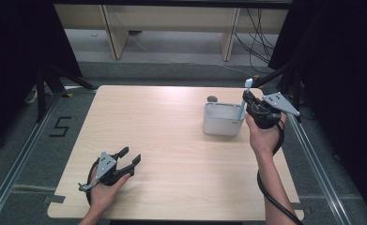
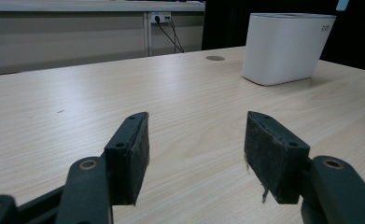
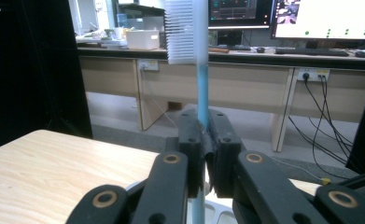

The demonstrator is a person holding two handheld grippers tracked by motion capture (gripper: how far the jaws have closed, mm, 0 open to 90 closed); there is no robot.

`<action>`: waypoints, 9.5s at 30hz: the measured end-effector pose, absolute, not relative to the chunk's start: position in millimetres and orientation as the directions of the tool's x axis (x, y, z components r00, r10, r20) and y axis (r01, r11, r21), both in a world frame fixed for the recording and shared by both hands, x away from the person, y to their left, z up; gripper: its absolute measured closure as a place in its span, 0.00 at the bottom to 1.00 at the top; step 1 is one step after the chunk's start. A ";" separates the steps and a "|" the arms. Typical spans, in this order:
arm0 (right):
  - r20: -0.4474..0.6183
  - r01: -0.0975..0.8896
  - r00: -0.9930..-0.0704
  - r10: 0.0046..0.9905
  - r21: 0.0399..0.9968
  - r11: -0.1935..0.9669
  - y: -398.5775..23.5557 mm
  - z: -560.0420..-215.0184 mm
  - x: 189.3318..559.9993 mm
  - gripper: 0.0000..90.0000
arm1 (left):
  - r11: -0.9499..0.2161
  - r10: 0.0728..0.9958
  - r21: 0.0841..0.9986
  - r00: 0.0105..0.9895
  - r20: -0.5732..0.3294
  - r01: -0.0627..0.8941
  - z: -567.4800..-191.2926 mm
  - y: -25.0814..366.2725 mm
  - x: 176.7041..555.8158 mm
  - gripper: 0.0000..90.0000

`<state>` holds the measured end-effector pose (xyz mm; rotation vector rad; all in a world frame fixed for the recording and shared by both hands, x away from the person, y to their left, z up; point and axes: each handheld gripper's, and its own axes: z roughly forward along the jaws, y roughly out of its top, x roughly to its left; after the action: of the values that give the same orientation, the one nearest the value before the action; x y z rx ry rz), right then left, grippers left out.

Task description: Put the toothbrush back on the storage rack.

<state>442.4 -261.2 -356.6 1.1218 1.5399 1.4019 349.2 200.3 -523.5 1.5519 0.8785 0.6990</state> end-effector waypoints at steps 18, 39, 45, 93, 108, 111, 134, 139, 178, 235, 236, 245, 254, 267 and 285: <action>0.023 0.107 -0.310 0.950 0.994 0.011 -266.3 -350.2 454.3 0.95 | -0.054 0.840 0.986 0.541 -0.040 0.157 -523.4 200.3 348.7 0.44; 0.031 0.120 -0.274 0.961 0.993 0.002 -271.5 -352.9 468.1 0.95 | -0.049 0.839 0.987 0.542 -0.042 0.153 -523.5 200.1 348.7 0.44; 0.041 0.124 -0.275 0.961 0.992 -0.007 -271.7 -355.5 470.1 0.95 | -0.050 0.839 0.986 0.542 -0.043 0.157 -523.4 200.3 348.1 0.44; 0.046 0.190 -0.255 0.966 0.982 0.004 -268.1 -397.3 478.4 0.95 | -0.049 0.840 0.986 0.540 -0.044 0.156 -523.5 200.3 347.8 0.45; 0.046 0.212 -0.258 0.965 0.977 0.010 -266.4 -412.1 480.2 0.95 | -0.050 0.840 0.987 0.541 -0.043 0.156 -523.4 200.3 347.9 0.45; 0.055 0.217 -0.247 0.968 0.976 -0.001 -265.9 -414.4 479.8 0.95 | -0.049 0.840 0.987 0.541 -0.043 0.156 -523.5 200.3 347.9 0.45; 0.080 0.250 -0.242 0.967 0.968 -0.017 -264.8 -428.7 479.6 0.95 | -0.046 0.840 0.987 0.541 -0.045 0.155 -523.5 200.3 347.7 0.45; 0.053 0.247 -0.248 0.967 0.969 0.010 -265.7 -432.0 480.6 0.95 | -0.046 0.840 0.987 0.541 -0.046 0.155 -523.5 200.3 347.7 0.45; 0.043 0.289 -0.226 0.973 0.957 0.025 -266.8 -449.2 478.3 0.87 | -0.047 0.840 0.987 0.541 -0.045 0.154 -523.5 200.3 347.4 0.45; 0.002 0.376 -0.276 0.961 0.920 0.107 -290.4 -456.3 390.5 0.38 | -0.050 0.842 0.986 0.538 -0.042 0.156 -523.5 198.6 347.4 0.45; -0.004 0.381 -0.277 0.961 0.918 0.114 -290.7 -457.3 388.4 0.37 | -0.051 0.842 0.986 0.538 -0.042 0.157 -523.5 198.6 347.4 0.45; 0.018 0.412 -0.295 0.955 0.904 0.110 -291.8 -469.3 365.3 0.36 | -0.050 0.842 0.986 0.538 -0.043 0.157 -523.4 198.7 347.4 0.45; 0.048 0.437 -0.299 0.953 0.894 0.093 -293.9 -485.1 346.6 0.36 | -0.050 0.842 0.986 0.538 -0.042 0.156 -523.5 198.5 347.4 0.45; 0.047 0.426 -0.290 0.956 0.901 0.085 -301.8 -500.3 331.5 0.35 | -0.054 0.842 0.986 0.538 -0.038 0.155 -523.5 198.3 347.3 0.45; 0.023 0.369 -0.276 0.961 0.926 0.084 -308.9 -508.3 327.2 0.35 | -0.048 0.840 0.987 0.540 -0.044 0.154 -523.5 199.3 347.1 0.44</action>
<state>327.2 -308.9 -508.3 1.3199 1.7258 1.1815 347.1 199.3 -523.5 1.5440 0.8804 0.6943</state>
